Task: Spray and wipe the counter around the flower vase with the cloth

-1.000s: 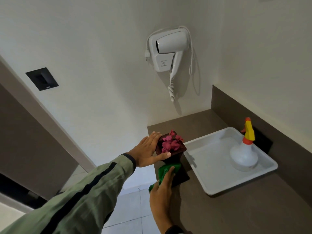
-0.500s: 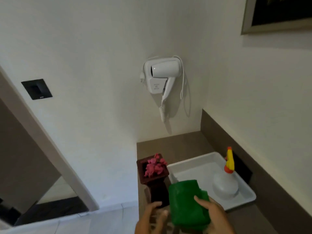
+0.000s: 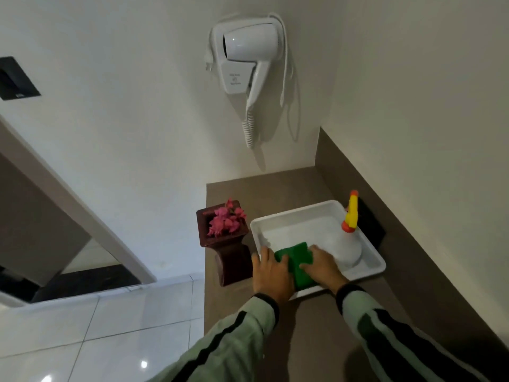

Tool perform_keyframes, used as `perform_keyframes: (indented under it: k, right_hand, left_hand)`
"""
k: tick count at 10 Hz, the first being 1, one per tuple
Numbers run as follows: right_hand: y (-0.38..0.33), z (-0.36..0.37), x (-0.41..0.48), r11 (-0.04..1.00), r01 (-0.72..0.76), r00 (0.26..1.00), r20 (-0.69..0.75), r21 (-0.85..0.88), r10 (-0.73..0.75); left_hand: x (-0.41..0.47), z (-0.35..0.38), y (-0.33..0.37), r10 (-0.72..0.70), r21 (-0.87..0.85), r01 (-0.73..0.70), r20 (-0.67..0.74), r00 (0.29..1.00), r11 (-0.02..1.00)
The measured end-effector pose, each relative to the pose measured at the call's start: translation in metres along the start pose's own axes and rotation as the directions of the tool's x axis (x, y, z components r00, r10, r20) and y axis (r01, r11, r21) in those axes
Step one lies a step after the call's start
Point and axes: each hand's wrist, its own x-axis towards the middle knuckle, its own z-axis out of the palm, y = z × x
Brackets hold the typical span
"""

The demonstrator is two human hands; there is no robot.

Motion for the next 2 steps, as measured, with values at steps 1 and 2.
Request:
perform_keyframes:
  k: [1, 2]
  right_hand:
    - [-0.001, 0.01, -0.007, 0.901, 0.068, 0.99, -0.083, -0.428, -0.114]
    - [-0.016, 0.007, -0.018, 0.738, 0.137, 0.919, -0.194, -0.661, -0.345]
  left_hand:
    - [-0.008, -0.003, 0.001, 0.085, 0.03, -0.084, -0.04, 0.996, 0.996]
    - [-0.023, -0.017, -0.003, 0.196, 0.008, -0.198, -0.181, 0.964, 0.98]
